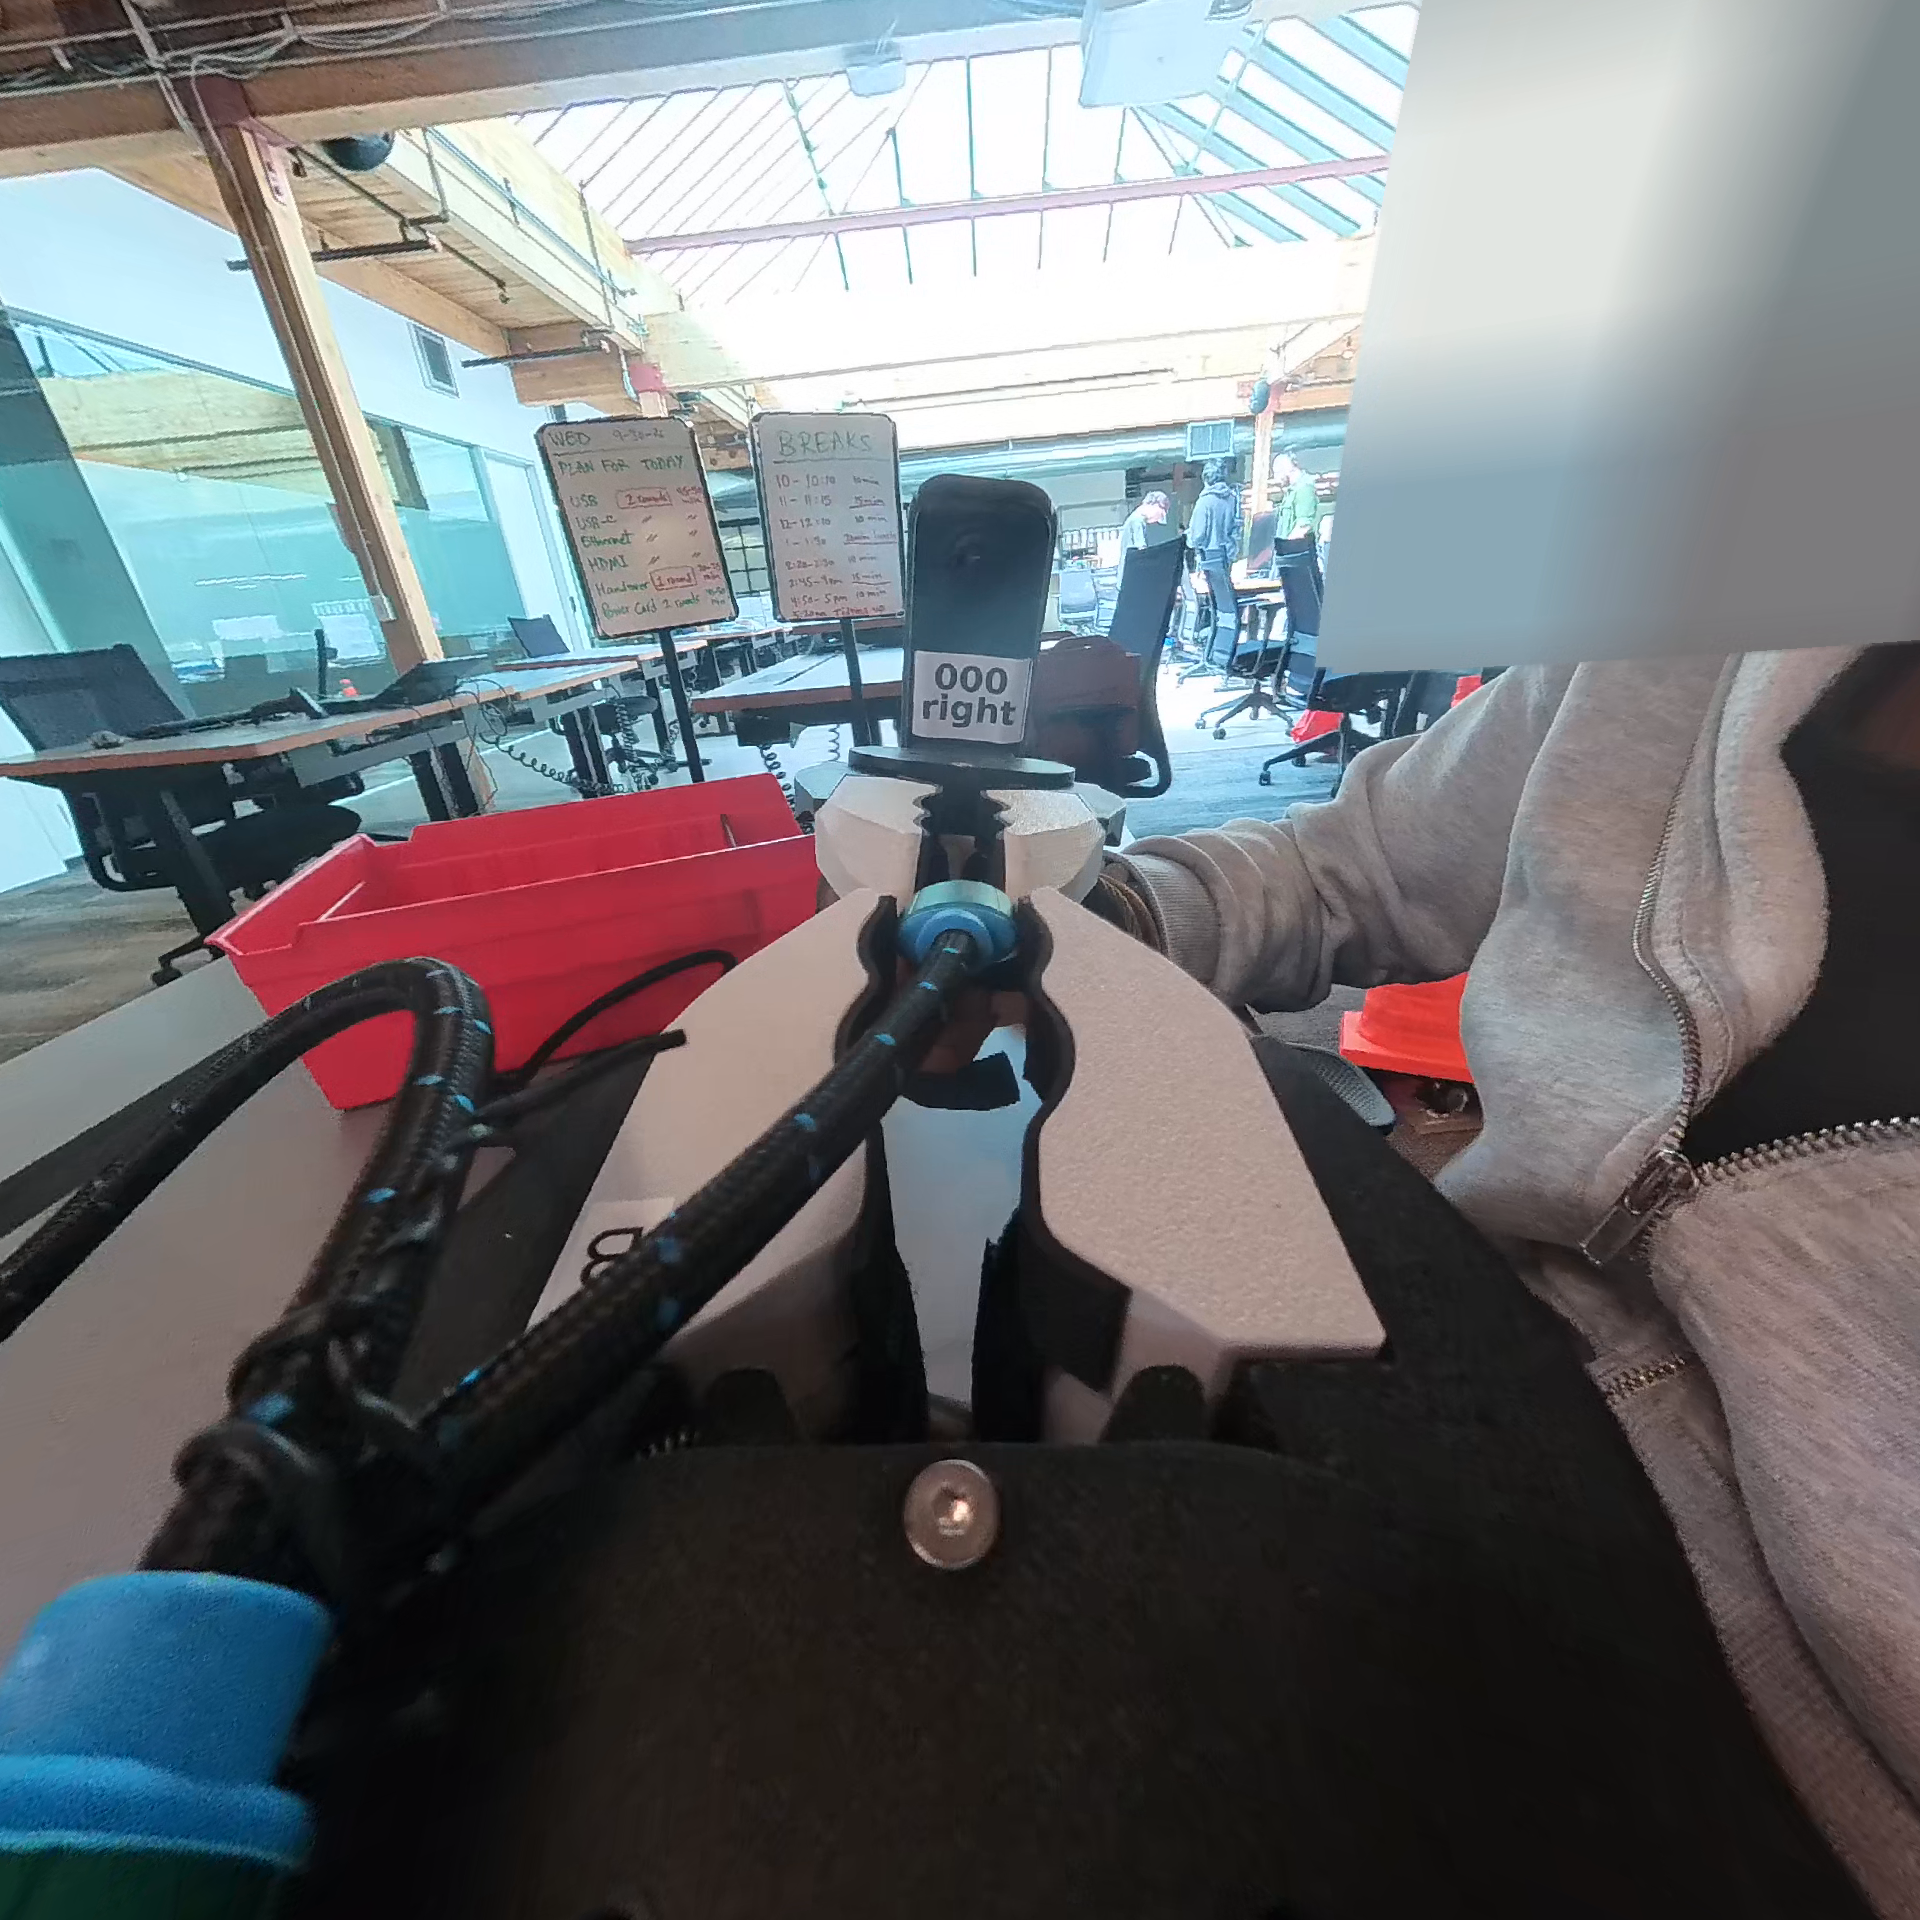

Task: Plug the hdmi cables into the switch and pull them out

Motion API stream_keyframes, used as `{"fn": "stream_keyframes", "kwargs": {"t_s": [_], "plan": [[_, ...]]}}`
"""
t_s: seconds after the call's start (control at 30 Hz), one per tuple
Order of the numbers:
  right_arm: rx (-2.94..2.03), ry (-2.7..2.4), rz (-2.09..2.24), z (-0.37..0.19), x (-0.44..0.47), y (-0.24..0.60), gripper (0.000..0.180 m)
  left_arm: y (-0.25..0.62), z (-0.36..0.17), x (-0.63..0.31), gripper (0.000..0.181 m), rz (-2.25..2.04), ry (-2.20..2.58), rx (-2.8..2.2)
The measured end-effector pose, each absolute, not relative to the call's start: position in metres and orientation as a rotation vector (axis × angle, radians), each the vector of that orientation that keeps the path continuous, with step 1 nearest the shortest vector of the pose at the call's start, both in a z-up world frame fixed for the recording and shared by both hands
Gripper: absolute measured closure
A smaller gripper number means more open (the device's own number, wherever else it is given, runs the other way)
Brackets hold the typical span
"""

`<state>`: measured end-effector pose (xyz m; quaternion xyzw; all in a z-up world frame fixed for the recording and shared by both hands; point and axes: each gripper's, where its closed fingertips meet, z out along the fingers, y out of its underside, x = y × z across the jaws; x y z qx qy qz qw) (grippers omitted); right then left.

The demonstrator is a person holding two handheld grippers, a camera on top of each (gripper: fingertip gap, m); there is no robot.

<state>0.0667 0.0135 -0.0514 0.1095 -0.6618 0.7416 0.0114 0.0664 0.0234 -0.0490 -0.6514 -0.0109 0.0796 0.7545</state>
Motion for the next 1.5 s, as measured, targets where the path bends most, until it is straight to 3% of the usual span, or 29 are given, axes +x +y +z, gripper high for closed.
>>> {"fn": "stream_keyframes", "kwargs": {"t_s": [1.07, 1.17, 1.3, 1.4, 1.5], "plan": [[0.226, -2.096, 2.373, -0.053, 0.057, 0.013, 0.165, 0.022, -0.049, 0.056, 0.160, 0.301, -0.043, -1.419], [0.172, -2.141, 2.350, -0.055, 0.050, 0.014, 0.156, 0.014, -0.041, 0.051, 0.160, 0.339, -0.071, -1.380], [0.127, -2.422, 2.089, -0.080, 0.038, 0.016, 0.134, -0.006, -0.028, 0.035, 0.160, 0.444, -0.166, -1.305], [0.128, -2.735, 1.586, -0.124, 0.023, 0.034, 0.118, -0.018, -0.025, 0.021, 0.160, 0.531, -0.243, -1.268], [0.167, -2.859, 1.200, -0.152, 0.009, 0.053, 0.116, -0.024, -0.021, 0.019, 0.160, 0.539, -0.262, -1.231]]}}
